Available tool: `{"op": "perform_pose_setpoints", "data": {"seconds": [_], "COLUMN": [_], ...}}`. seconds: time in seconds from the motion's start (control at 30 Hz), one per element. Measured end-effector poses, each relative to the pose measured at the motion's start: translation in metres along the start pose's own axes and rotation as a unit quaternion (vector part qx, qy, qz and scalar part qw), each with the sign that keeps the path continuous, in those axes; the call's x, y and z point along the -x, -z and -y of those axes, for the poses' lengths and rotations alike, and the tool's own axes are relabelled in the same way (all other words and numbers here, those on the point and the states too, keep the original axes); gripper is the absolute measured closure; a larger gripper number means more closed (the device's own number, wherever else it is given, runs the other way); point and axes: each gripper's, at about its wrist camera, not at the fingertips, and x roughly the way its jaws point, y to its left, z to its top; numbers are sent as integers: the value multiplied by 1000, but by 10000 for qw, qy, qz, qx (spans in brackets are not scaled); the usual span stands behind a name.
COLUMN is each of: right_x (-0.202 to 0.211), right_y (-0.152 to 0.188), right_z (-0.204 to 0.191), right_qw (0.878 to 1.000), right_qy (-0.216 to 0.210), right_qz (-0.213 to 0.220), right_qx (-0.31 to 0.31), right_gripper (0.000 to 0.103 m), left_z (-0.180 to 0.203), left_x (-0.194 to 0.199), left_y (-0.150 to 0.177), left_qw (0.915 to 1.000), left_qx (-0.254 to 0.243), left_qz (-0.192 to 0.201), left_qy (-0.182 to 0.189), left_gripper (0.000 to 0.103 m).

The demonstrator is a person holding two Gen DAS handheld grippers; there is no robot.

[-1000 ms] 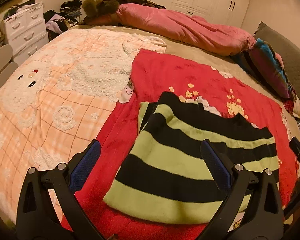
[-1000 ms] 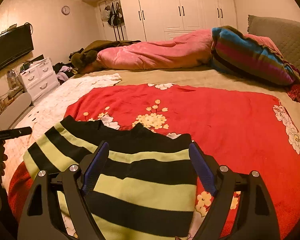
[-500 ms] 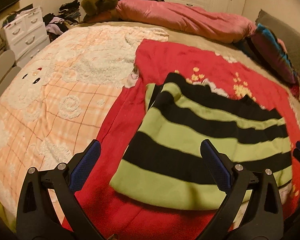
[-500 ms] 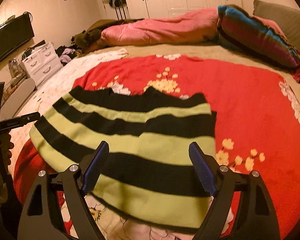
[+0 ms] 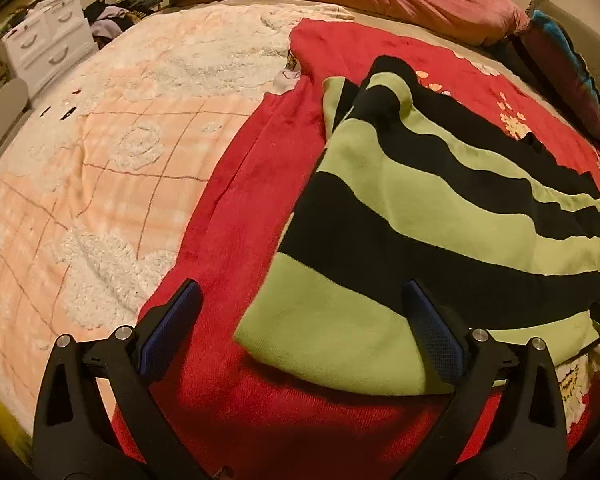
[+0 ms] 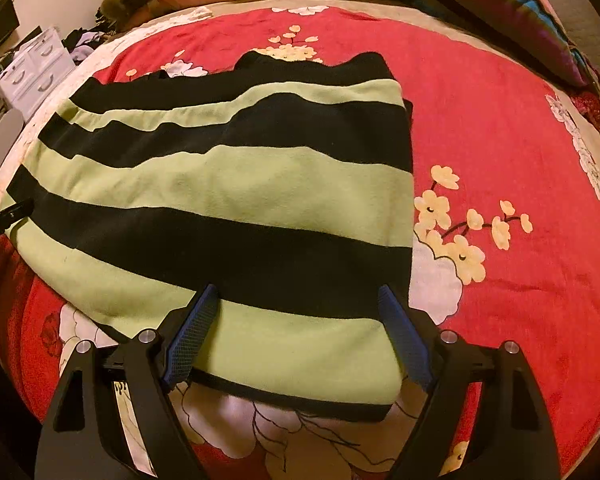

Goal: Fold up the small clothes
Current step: 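Pull both tools back from the folded sweater, then grasp the folded sweater edge with the left tool while the right tool grasps too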

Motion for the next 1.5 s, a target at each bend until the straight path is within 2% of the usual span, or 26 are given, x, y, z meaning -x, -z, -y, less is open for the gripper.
{"op": "perform_pose_setpoints", "data": {"seconds": [0.17, 0.23, 0.33, 0.57, 0.83, 0.97, 1.27, 1.5], "right_x": [19, 31, 47, 63, 73, 77, 69, 50], "right_y": [1, -1, -1, 4, 14, 16, 21, 23], "right_z": [-1, -5, -17, -45, -71, -86, -149, -207], "right_qw": [9986, 9967, 9929, 9847, 9779, 9764, 9695, 9575], "right_qy": [-189, -228, -188, -90, -58, -178, -522, -605], "right_qz": [482, 772, 1161, 1584, 1830, 1863, 1798, 1710], "right_qx": [-111, -76, 165, 717, 1012, 1079, 1582, 2241], "right_gripper": [20, 8, 8, 7, 5, 5, 4, 4], "left_z": [-2, -3, -5, -5, -9, -11, -27, -41], "left_x": [12, 16, 24, 41, 50, 54, 52, 45], "left_y": [0, -1, -4, -9, -13, -12, -13, -17], "left_qw": [10000, 9999, 9998, 9992, 9986, 9984, 9979, 9973], "left_qx": [5, 20, 57, 45, 86, 102, 288, 474], "left_qz": [68, 101, 165, 323, 391, 423, 399, 331], "left_qy": [34, 66, 131, 223, 339, 372, 417, 459], "left_gripper": [8, 8, 8, 8, 9, 8, 8, 9]}}
